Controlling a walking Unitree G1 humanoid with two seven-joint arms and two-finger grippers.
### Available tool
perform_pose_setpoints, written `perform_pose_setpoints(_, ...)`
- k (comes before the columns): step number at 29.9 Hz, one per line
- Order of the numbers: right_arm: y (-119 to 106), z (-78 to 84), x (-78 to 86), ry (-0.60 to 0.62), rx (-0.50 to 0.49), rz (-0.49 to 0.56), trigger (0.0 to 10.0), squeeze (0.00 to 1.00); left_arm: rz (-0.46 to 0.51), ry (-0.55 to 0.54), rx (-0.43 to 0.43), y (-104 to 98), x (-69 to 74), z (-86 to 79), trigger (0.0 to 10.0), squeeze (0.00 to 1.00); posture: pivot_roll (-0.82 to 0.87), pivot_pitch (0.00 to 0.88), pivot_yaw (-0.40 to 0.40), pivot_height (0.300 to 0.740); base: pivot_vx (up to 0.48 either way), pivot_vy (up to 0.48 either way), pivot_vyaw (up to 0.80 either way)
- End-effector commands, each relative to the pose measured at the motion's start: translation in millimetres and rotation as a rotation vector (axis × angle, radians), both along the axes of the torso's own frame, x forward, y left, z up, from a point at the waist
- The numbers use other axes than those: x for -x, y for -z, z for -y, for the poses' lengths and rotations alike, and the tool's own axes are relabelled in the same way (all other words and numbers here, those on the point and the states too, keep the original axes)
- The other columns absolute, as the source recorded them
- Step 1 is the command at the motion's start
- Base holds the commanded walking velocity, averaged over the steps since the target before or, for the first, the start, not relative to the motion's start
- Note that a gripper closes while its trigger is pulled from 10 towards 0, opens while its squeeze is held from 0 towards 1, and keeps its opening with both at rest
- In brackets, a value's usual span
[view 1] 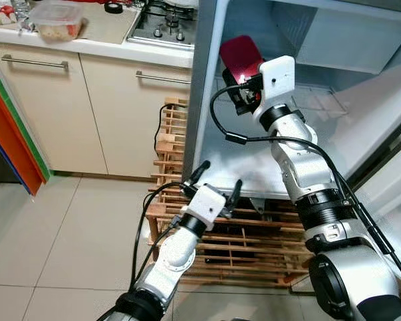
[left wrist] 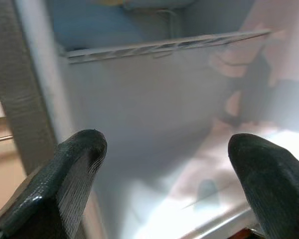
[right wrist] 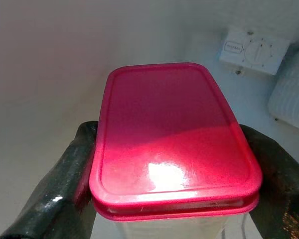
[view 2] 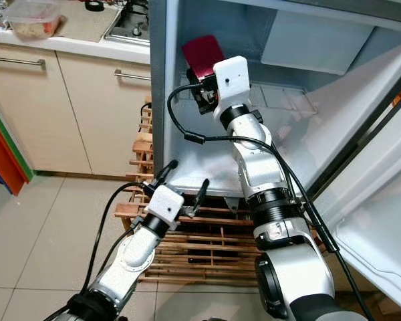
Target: Restocking fridge
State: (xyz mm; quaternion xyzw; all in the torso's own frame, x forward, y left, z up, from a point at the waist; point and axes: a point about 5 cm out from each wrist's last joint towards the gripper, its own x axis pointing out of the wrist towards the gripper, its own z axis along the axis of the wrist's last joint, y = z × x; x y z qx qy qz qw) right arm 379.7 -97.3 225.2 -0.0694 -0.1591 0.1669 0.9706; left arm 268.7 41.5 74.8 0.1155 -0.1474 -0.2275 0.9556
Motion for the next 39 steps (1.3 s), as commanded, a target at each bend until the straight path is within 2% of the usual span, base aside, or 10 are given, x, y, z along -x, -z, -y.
perform_pose_setpoints(1, -7, 11.5, -5.0, 0.049, 0.015, 0.034, 0.0, 0.06, 0.03, 0.016, 0.007, -4, 2.5, 7.9, 10.0, 0.0, -0.03, 0.081, -0.141, 0.74, 0.0, 0.0, 0.0)
perform_pose_setpoints(14, -10, 17.7, -19.3, 0.153, 0.081, 0.075, 0.0, 0.0, 0.1, 0.044, 0.039, -16, 12.9, 15.9, 10.0, 0.0, 0.0, 0.111, -0.127, 0.74, 0.0, 0.0, 0.0)
perform_pose_setpoints(16, -13, 13.8, -23.2, 0.155, 0.086, 0.065, 3.5, 0.0, 0.103, 0.042, 0.041, -17, 14.9, 14.6, 10.0, 0.0, 0.0, 0.125, -0.126, 0.74, 0.0, 0.0, 0.0)
perform_pose_setpoints(17, -14, 12.2, -24.5, 0.156, 0.086, 0.064, 3.5, 0.0, 0.105, 0.041, 0.042, -17, 15.9, 14.2, 10.0, 0.0, 0.01, 0.127, -0.126, 0.74, 0.0, 0.0, 0.0)
perform_pose_setpoints(18, -17, 9.7, -25.8, 0.155, 0.085, 0.067, 10.0, 0.0, 0.106, 0.041, 0.044, -17, 17.4, 14.2, 10.0, 0.0, 0.01, 0.137, -0.126, 0.74, 0.0, 0.0, 0.0)
perform_pose_setpoints(33, -32, 1.3, -38.2, 0.21, 0.022, -0.002, 10.0, 0.0, 0.096, 0.021, 0.044, -20, 29.7, 9.8, 10.0, 0.0, 0.04, 0.177, -0.143, 0.74, 0.0, 0.0, 0.0)
perform_pose_setpoints(34, -33, 1.4, -38.6, 0.22, 0.027, -0.001, 10.0, 0.43, 0.094, 0.019, 0.043, -20, 31.3, 9.3, 10.0, 0.0, 0.05, 0.181, -0.146, 0.74, 0.0, 0.0, 0.0)
perform_pose_setpoints(35, -33, 1.4, -38.6, 0.22, 0.027, -0.001, 10.0, 0.43, 0.094, 0.019, 0.043, -20, 31.3, 9.3, 10.0, 0.0, 0.05, 0.181, -0.146, 0.74, 0.0, 0.0, 0.0)
perform_pose_setpoints(36, -34, 0.6, -38.8, 0.225, 0.033, 0.001, 10.0, 1.0, 0.093, 0.025, 0.056, -22, 31.9, 9.6, 10.0, 0.0, 0.05, 0.183, -0.147, 0.74, 0.0, 0.0, 0.0)
perform_pose_setpoints(39, -34, -2.1, -39.0, 0.225, 0.031, -0.004, 10.0, 1.0, 0.089, 0.033, 0.074, -23, 36.2, 12.0, 10.0, 0.0, 0.05, 0.192, -0.152, 0.74, 0.0, 0.0, 0.0)
